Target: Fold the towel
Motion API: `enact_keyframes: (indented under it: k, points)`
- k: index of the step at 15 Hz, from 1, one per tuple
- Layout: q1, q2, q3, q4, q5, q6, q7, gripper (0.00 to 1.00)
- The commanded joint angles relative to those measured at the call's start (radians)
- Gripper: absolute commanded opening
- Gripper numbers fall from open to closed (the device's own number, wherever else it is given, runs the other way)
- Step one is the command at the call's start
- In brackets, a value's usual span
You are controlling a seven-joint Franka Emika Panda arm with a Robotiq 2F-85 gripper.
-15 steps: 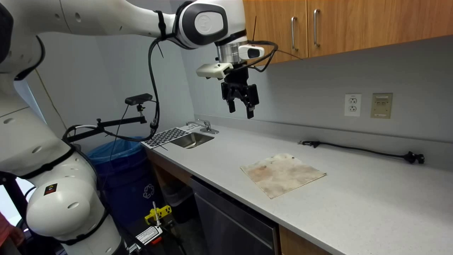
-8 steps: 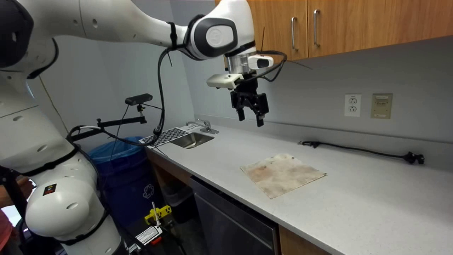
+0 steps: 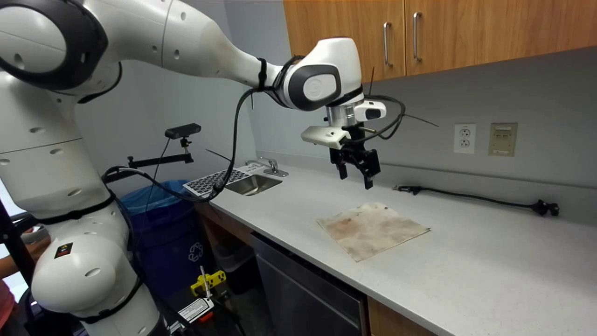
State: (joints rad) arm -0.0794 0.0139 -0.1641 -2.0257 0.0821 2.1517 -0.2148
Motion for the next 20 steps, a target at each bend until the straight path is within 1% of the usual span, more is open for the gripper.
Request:
enact_keyframes:
  k: [1, 3, 7, 10, 14, 17, 20]
  points:
    - [-0.017, 0.018, 0.019, 0.008, 0.005, 0.007, 0.001, 1.00]
    - [-0.018, 0.040, 0.021, 0.016, 0.007, 0.013, 0.001, 1.00]
    - [-0.018, 0.042, 0.022, 0.023, 0.008, 0.013, 0.001, 1.00]
    - [-0.021, 0.061, 0.028, 0.019, 0.092, -0.005, -0.017, 1.00]
    - [-0.023, 0.087, 0.040, -0.018, 0.203, 0.055, -0.015, 1.00]
    - [-0.031, 0.113, 0.039, -0.041, 0.227, 0.095, -0.024, 1.00]
    - [-0.045, 0.133, 0.040, -0.062, 0.242, 0.109, -0.022, 1.00]
